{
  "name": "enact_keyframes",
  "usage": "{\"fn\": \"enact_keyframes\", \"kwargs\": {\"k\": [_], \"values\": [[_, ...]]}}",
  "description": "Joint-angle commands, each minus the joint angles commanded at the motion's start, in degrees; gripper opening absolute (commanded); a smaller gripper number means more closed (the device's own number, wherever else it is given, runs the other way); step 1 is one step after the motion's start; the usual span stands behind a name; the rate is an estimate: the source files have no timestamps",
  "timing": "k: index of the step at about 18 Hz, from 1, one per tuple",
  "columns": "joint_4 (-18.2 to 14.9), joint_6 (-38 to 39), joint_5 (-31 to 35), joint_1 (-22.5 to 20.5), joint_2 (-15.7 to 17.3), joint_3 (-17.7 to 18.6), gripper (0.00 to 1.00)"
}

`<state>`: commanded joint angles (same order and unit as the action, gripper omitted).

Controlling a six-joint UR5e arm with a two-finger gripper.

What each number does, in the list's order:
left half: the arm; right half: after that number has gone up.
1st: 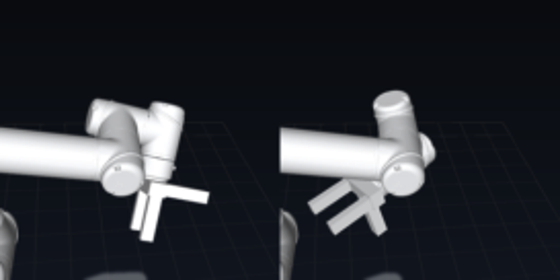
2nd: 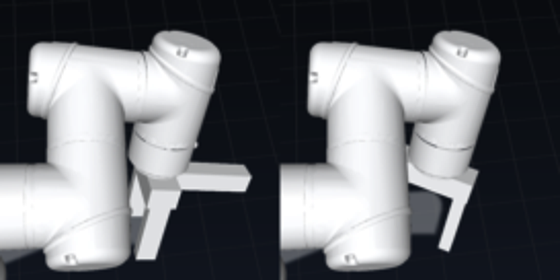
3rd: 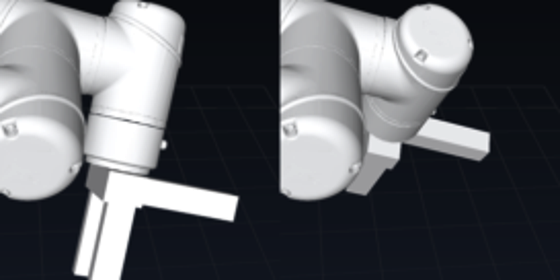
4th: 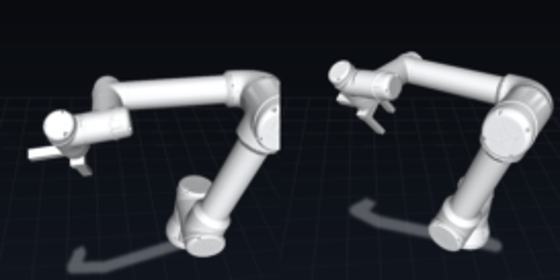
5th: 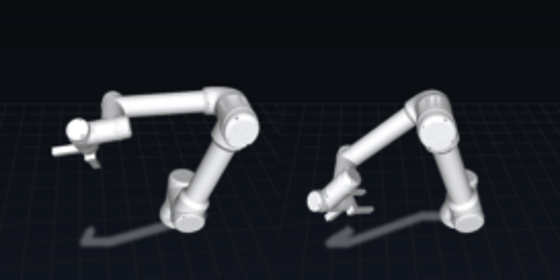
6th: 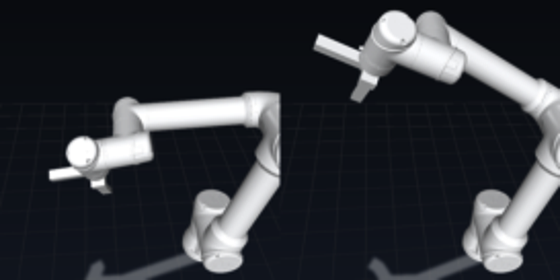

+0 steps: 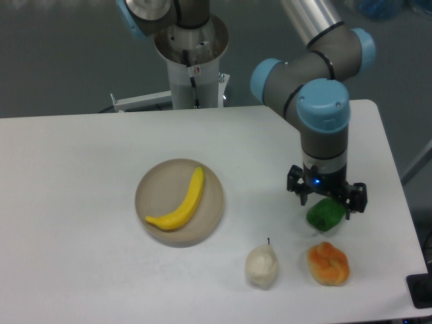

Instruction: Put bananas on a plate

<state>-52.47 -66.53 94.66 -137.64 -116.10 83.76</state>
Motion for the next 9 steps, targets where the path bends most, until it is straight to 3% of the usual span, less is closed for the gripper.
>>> {"fn": "enact_keyframes", "kwargs": {"k": [9], "values": [[0.2,-0.4,0.0,0.0,-0.3,0.2,1.00]]}}
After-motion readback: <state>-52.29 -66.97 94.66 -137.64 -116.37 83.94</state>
